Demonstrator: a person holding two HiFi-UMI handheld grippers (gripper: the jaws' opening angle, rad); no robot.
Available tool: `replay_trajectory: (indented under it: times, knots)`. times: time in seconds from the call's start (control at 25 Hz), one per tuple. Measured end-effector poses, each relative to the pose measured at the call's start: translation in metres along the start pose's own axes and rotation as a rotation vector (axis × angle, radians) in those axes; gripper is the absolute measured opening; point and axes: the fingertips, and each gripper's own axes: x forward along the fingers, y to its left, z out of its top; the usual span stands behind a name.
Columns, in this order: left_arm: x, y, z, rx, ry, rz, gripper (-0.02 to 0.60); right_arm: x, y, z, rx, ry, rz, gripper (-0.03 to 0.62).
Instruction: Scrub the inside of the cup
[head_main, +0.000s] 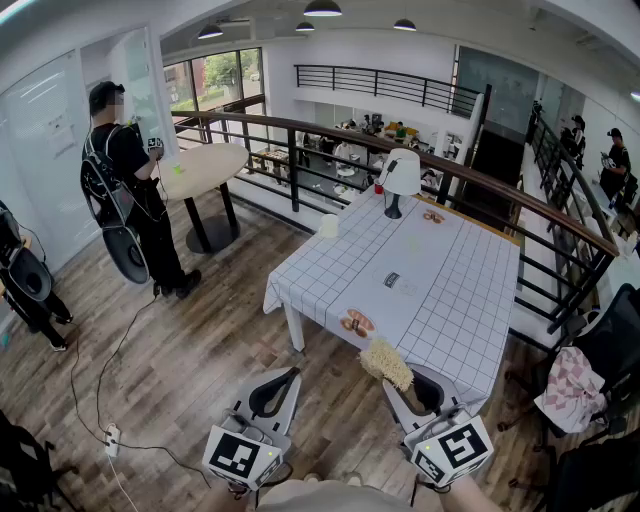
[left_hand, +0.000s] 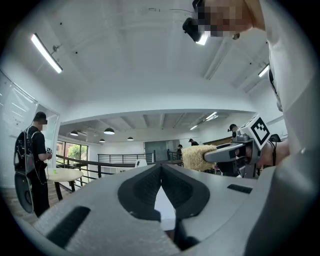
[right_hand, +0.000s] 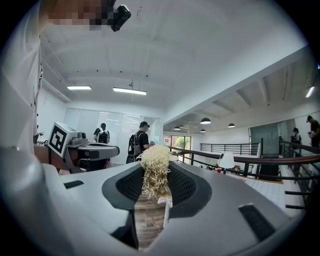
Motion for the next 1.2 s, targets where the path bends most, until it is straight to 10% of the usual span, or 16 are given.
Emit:
replay_trajectory:
  times: [1.2]
  knots:
    - [0.048, -0.035, -0.023, 0.016, 0.095, 0.020, 0.014, -0.014, -0.051, -0.016, 0.027, -0.017, 0.047, 0.127]
